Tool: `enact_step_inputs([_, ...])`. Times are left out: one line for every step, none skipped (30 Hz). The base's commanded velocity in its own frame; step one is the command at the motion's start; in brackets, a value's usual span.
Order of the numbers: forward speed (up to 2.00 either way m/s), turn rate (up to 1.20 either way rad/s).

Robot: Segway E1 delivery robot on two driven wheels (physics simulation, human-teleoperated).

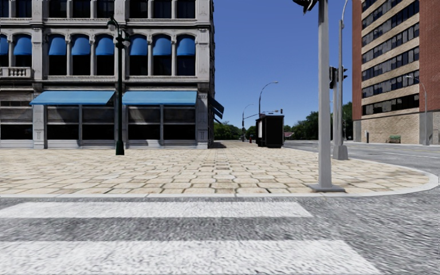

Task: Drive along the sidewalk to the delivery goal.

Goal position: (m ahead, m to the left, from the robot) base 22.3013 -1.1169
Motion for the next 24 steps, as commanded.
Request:
enact_step_inputs([2.00,-0.04])
enact_step_inputs([2.00,-0.08])
enact_step_inputs([2.00,-0.10])
enact_step_inputs([2.00,-0.15])
enact_step_inputs([2.00,-0.15])
enact_step_inputs([2.00,-0.21])
enact_step_inputs([2.00,-0.23])
enact_step_inputs([2.00,-0.24])
enact_step_inputs([2.00,-0.24])
enact_step_inputs([2.00,-0.24])
enact_step_inputs([2.00,-0.24])
enact_step_inputs([2.00,-0.24])
enact_step_inputs([2.00,-0.24])
enact_step_inputs([2.00,-0.24])
enact_step_inputs([2.00,-0.24])
enact_step_inputs([2.00,-0.24])
enact_step_inputs([2.00,-0.24])
enact_step_inputs([2.00,-0.24])
enact_step_inputs([2.00,-0.24])
enact_step_inputs([2.00,-0.24])
enact_step_inputs([2.00,-0.09])
enact_step_inputs([2.00,0.00])
enact_step_inputs([2.00,0.00])
enact_step_inputs([2.00,0.00])
